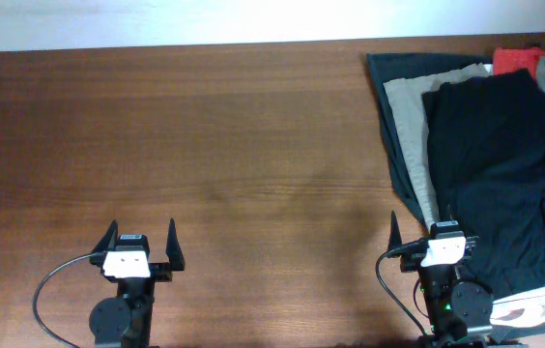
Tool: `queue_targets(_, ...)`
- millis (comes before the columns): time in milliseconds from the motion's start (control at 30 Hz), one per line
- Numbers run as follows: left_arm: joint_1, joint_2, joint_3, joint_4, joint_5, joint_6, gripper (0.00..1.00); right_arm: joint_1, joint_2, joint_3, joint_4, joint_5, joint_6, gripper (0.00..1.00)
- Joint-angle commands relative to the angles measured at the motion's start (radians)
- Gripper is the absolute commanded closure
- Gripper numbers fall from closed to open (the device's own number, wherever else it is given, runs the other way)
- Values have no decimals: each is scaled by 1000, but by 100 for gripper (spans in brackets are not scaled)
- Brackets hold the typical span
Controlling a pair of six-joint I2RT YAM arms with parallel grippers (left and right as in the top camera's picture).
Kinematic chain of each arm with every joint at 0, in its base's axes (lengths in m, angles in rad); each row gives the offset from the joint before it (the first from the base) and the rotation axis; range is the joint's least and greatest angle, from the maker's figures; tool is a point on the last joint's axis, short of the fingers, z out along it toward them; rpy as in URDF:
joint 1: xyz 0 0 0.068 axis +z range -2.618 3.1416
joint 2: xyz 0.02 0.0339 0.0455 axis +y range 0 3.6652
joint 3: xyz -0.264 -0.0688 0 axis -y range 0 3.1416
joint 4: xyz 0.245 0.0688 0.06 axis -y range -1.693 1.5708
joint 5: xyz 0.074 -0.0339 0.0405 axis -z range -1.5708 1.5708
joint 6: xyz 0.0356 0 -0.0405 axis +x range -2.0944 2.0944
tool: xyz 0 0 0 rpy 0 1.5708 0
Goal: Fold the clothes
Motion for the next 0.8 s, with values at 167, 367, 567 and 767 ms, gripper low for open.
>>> queue_targets(167, -4, -10, -4, -5, -7, 12, 1, 5, -9, -5, -7, 13, 6, 1)
queue_targets(367, -4, -10, -4, -5, -7, 12, 1, 5, -9, -5, -7, 13, 6, 1)
queue_targets(567, -4, -10, -4, -5, -7, 12, 1, 5, -9, -5, -7, 13, 6, 1)
queue_targets(767, -4, -10, -4, -5, -7, 12, 1, 5, -9, -5, -6, 12, 24, 1)
